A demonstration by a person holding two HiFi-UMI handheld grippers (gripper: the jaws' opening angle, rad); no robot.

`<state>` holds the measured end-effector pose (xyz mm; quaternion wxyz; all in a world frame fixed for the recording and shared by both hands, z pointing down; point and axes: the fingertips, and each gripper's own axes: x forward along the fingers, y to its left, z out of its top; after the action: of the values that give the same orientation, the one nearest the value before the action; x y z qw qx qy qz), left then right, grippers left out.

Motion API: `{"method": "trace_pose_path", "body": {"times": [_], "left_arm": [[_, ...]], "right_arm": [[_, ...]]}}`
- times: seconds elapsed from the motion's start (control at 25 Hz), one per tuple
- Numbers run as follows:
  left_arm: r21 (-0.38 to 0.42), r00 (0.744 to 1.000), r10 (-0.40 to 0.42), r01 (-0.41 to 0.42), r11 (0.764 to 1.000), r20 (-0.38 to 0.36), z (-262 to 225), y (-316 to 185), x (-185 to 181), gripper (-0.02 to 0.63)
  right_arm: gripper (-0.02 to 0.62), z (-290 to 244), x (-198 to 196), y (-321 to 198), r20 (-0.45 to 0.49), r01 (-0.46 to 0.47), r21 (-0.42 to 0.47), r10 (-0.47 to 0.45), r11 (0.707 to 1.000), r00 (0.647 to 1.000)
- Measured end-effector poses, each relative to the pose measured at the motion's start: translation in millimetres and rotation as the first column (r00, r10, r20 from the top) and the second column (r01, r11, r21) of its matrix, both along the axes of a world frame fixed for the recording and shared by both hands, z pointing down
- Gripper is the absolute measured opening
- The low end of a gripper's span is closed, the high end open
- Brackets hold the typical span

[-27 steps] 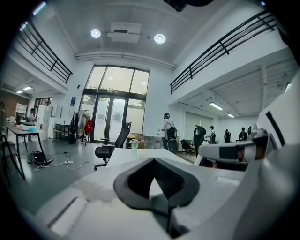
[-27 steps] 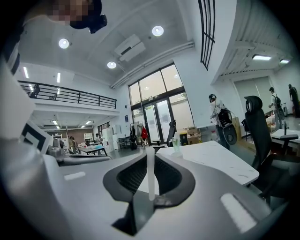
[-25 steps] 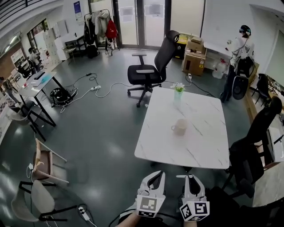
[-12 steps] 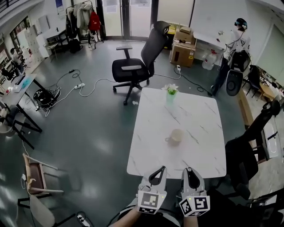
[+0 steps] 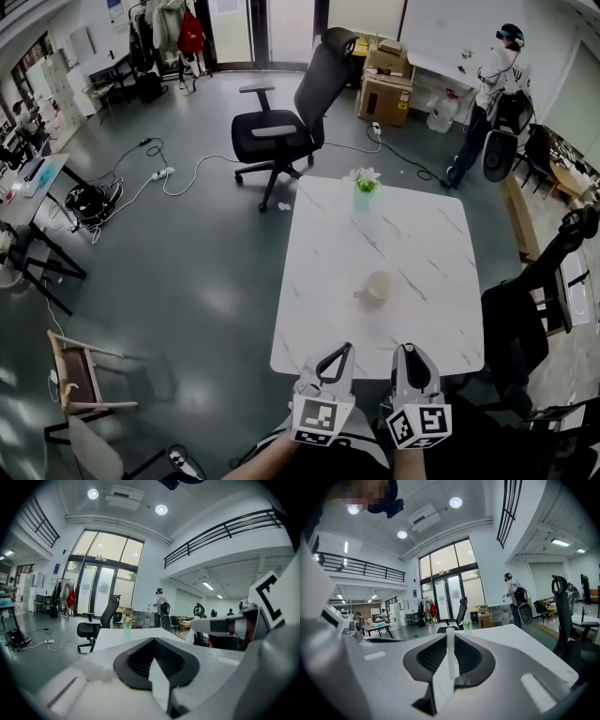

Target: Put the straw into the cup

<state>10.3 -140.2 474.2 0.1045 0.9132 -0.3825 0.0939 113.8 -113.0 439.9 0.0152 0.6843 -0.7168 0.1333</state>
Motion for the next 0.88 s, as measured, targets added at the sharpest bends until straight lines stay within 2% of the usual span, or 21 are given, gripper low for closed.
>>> {"method": "trace_pose_path", "body": {"times": [0.36,0.64,0.88], "left_arm": [[-0.042,1.000,0.013,-0.012,0.999,0.010,13.0,-9.9,16.4,0.002],[-0.047,0.999,0.014,-0.012,0.999,0.035,19.7,-26.4,34.7,0.002],[-0.092,0.997,-0.032,0.038,0.995,0.065,36.5,-47.1,29.9,0.002]], "right_arm": [[0.048,11.2,14.8,-10.0,0.037,-0.011,-0.038,0.012,0.999,0.999],[0.048,16.8,30.0,-37.9,0.057,0.001,-0.043,0.001,0.999,0.998],[0.048,25.4,33.5,-64.9,0.084,0.031,-0.047,-0.027,0.998,0.996]]}}
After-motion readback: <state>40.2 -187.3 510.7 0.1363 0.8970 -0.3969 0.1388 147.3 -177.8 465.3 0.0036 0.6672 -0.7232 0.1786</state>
